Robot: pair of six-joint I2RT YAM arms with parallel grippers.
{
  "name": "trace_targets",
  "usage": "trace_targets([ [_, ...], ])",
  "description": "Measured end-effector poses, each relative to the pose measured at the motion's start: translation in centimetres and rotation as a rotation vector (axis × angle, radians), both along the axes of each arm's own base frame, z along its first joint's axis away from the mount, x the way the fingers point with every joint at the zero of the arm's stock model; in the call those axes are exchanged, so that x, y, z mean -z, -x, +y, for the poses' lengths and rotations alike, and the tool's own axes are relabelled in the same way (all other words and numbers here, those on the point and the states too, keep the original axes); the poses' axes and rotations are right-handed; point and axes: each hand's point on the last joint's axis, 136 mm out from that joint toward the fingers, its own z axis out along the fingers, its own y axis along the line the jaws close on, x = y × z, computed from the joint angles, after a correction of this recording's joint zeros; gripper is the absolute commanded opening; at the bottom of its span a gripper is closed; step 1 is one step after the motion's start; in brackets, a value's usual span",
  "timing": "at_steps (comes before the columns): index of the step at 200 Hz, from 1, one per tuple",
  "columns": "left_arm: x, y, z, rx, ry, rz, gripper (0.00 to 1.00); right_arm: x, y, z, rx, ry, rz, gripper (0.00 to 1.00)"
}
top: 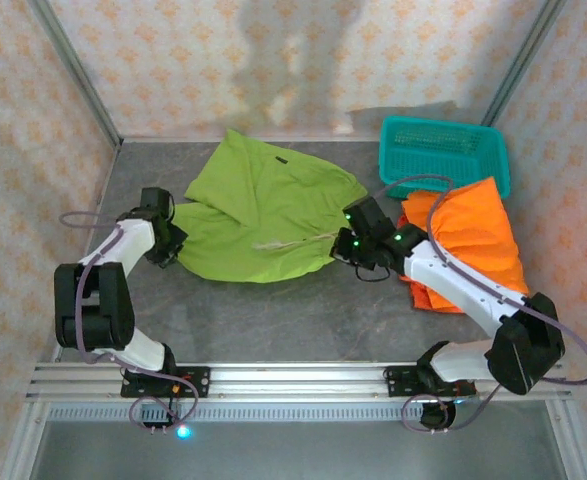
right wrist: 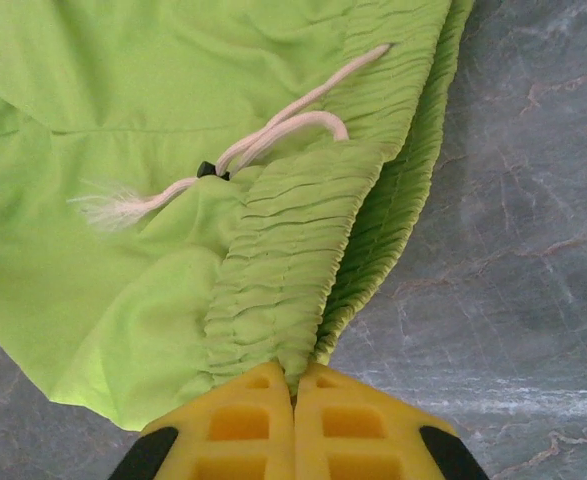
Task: Fold and stack the shorts
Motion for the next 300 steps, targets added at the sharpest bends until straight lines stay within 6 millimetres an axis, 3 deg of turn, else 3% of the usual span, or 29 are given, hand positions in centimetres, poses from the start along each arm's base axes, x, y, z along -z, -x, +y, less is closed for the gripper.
trace_targets([
  [25, -4.3, -2.1, 0.6, 0.014, -0.039, -0.074, 0.0, -1.8, -1.2, -0.4, 0.017, -0.016, -0.04, 0.0],
  [70, -15.4, -5.4, 1.6, 0.09, -0.191, -0.255, 0.0, -5.9, -3.3, -0.9, 0.035, -0.036, -0.138, 0.0],
  [100, -19.0, -6.7, 0.0, 0.194, -0.283, -0.279, 0.0, -6.9, -4.1, -1.4, 0.054, -0.034, -0.167, 0.0],
  [114, -18.8, -7.9, -1.1, 0.243, -0.295, -0.263, 0.01, -6.7, -4.3, -1.6, 0.062, -0.027, -0.161, 0.0],
  [127, -17.4, -9.1, -1.8, 0.278, -0.294, -0.225, 0.01, -6.2, -4.4, -1.6, 0.066, -0.019, -0.151, 0.0],
  [172, -8.7, -14.4, -2.9, 0.353, -0.278, -0.013, 0.03, -3.6, -5.1, -3.1, 0.135, -0.003, -0.1, 0.0],
  [188, -6.7, -16.2, -3.3, 0.369, -0.271, 0.014, 0.12, -2.3, -5.6, -4.0, 0.183, -0.014, -0.07, 0.0],
  [204, -5.5, -17.9, -3.7, 0.387, -0.26, 0.015, 0.31, -1.2, -6.1, -4.7, 0.224, -0.03, -0.047, 0.0],
  [232, -5.9, -18.7, -4.1, 0.383, -0.241, -0.011, 0.78, -0.4, -6.7, -4.7, 0.253, -0.06, -0.025, 0.0],
  [243, -6.5, -18.4, -4.1, 0.362, -0.231, -0.037, 0.88, -0.6, -7.0, -4.5, 0.255, -0.078, -0.03, 0.0],
  [265, -8.6, -15.3, -3.8, 0.326, -0.195, -0.081, 0.89, -0.8, -7.2, -4.0, 0.255, -0.109, -0.037, 0.0],
  [286, -11.4, -12.1, -2.4, 0.257, -0.157, -0.15, 0.82, -0.7, -7.2, -3.8, 0.253, -0.124, -0.036, 0.0],
  [300, -12.0, -10.8, -1.1, 0.212, -0.143, -0.173, 0.78, -0.7, -7.2, -3.7, 0.249, -0.131, -0.036, 0.0],
])
